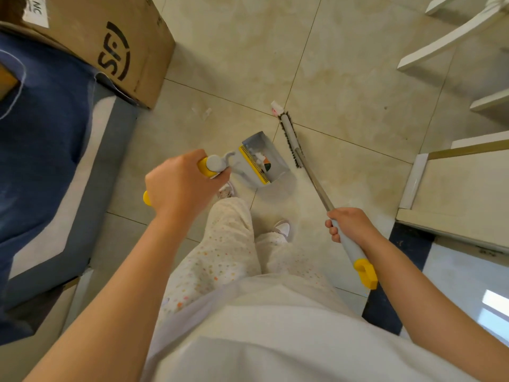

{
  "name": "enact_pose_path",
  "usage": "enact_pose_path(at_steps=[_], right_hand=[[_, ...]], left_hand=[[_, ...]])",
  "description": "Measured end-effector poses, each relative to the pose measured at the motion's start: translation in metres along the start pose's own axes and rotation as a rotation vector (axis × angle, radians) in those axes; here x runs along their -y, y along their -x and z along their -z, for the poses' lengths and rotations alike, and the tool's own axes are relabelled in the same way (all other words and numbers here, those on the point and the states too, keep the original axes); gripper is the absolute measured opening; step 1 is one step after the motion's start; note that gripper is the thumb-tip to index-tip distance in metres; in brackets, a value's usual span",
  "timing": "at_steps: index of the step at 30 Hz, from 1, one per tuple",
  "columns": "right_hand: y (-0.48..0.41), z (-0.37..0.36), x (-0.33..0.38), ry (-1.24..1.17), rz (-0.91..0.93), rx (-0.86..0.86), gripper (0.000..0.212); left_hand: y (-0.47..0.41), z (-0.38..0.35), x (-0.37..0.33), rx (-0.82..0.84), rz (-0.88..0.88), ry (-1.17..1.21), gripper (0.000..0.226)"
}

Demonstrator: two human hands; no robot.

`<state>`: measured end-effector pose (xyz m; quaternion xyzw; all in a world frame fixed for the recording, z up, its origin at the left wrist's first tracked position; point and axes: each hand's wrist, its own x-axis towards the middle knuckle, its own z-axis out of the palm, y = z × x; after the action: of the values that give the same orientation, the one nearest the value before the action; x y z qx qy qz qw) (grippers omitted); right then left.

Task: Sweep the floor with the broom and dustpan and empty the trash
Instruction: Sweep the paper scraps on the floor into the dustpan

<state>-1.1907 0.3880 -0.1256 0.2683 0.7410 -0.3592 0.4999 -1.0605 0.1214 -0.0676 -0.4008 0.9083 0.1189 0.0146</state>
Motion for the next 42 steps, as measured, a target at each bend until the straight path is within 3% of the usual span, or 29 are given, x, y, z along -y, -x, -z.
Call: enact_pose_path(at_steps=[12, 17, 20, 38, 42], right_hand=[[-0.022, -0.069, 0.115, 0.027, 0.037, -0.105, 0.019], [-0.041, -0.079, 0.147, 0.042, 0.08, -0.134, 0.009], [-0.058, -0.083, 0.164, 0.028, 0.102, -0.131, 0.019], [-0.128, -0.074, 0.231, 0.331, 0.184, 0.032, 0.013], [-0.122, -0.078, 0.237, 0.142, 0.099, 0.118, 0.011]], left_hand=[[-0.121, 0.021, 0.038, 0.027, -0.058, 0.035, 0.044], [-0.147, 0.019, 0.034, 0.034, -0.087, 0.03, 0.045], [-0.159, 0.016, 0.03, 0.018, -0.097, 0.026, 0.045], [-0.201, 0.0, -0.038, 0.057, -0.023, -0.081, 0.044], [-0.205, 0.0, -0.044, 0.06, -0.025, -0.101, 0.046]])
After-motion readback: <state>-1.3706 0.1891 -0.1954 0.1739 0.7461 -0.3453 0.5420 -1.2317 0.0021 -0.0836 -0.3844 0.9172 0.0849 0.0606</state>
